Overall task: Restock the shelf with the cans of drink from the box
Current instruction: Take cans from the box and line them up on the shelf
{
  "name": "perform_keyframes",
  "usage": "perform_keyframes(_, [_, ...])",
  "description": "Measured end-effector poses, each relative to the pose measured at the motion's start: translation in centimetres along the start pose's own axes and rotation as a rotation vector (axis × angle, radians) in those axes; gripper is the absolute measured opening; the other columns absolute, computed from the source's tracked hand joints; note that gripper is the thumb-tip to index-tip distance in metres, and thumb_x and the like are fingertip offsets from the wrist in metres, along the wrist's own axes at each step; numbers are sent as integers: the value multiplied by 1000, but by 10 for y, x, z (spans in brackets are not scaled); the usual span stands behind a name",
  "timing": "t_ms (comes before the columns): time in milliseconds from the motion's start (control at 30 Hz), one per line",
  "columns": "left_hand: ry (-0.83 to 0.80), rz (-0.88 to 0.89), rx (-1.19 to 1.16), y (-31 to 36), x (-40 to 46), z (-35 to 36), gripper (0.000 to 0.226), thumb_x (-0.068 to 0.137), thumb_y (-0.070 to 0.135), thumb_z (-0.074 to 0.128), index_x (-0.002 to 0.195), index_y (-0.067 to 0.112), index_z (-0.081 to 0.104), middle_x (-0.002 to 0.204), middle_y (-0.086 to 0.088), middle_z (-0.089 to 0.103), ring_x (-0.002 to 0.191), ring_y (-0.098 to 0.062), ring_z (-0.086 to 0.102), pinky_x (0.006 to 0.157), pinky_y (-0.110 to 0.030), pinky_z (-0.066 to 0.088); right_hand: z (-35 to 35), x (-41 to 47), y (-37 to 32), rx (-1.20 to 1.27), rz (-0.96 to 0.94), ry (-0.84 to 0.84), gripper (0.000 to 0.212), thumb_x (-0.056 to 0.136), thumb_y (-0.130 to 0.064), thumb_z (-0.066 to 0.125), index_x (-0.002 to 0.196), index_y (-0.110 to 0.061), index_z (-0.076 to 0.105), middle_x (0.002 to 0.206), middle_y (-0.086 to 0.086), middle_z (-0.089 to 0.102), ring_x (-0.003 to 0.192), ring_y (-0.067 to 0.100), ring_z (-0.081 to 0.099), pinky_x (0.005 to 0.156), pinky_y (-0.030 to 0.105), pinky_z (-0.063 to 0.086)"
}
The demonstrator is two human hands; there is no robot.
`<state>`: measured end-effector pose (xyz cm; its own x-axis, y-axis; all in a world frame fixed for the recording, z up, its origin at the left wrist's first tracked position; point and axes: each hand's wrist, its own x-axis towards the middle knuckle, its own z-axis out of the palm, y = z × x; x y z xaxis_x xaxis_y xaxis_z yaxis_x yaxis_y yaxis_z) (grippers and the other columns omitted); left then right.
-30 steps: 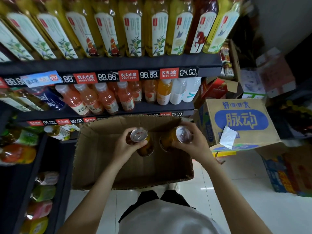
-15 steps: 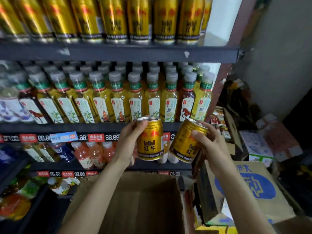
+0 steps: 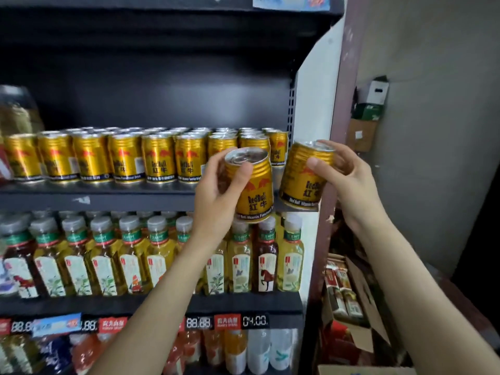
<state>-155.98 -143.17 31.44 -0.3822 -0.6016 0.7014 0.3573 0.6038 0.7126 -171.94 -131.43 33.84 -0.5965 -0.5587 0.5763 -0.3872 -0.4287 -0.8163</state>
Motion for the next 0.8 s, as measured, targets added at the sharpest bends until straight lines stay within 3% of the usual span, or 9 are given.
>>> perform_keyframes(100, [45, 73, 124, -6, 21, 20, 45, 82, 53, 54, 120, 30, 48, 106, 28, 56, 99, 14, 54, 84, -10, 46, -8, 46, 14, -8, -3, 12, 47, 79, -19, 72, 123, -14, 56, 109, 1, 67, 100, 10, 64, 83, 21, 51])
perform_keyframes(200, [68, 51, 182, -14, 32, 37, 51, 77, 57, 51, 121, 32, 45, 101, 35, 49, 93, 27, 46, 80, -3, 41, -8, 88, 37, -23, 57, -6, 54, 79, -25, 73, 128, -14, 53, 120, 7, 63, 109, 20, 61, 91, 33, 51])
perform_keyframes(300, [106, 10, 226, -18, 40, 49, 50, 78, 55, 53, 121, 32, 47, 96, 38, 44, 85, 32, 41, 74, 0, 37, -1, 121, 57, -92, 121, -23, 60, 78, -28, 73, 131, -12, 51, 125, 8, 59, 111, 22, 59, 94, 36, 50])
perform_keyframes(467, [132, -31, 301, -24, 47, 61, 48, 85, 46, 58, 126, 25, 47, 94, 36, 41, 83, 26, 39, 70, 4, 34, 12, 148, 82, -122, 158, -84, 62, 76, -28, 75, 130, -9, 52, 121, 8, 61, 104, 21, 62, 86, 31, 53])
perform_keyframes(600, [150, -27, 339, -25, 50, 72, 50, 85, 46, 58, 127, 22, 46, 100, 27, 47, 82, 17, 45, 67, 8, 33, 8, 144, 81, -140, 155, -143, 63, 83, -33, 67, 137, -10, 43, 130, 8, 54, 110, 18, 56, 91, 30, 48])
perform_keyframes(733, [143, -14, 409, -31, 56, 90, 58, 85, 52, 56, 132, 22, 43, 123, 8, 56, 101, 3, 44, 72, 0, 34, -11, 107, 71, -35, 62, -115, 40, 96, -35, 46, 133, -21, 47, 127, -11, 52, 113, 4, 49, 99, 27, 40])
perform_keyframes(800, [121, -45, 436, -31, 61, 101, 59, 86, 53, 53, 135, 21, 41, 130, 5, 54, 106, 1, 41, 80, -9, 33, -21, 90, 70, -4, 10, -195, 36, 93, -35, 51, 129, -27, 54, 128, -18, 52, 119, -2, 46, 98, 23, 38])
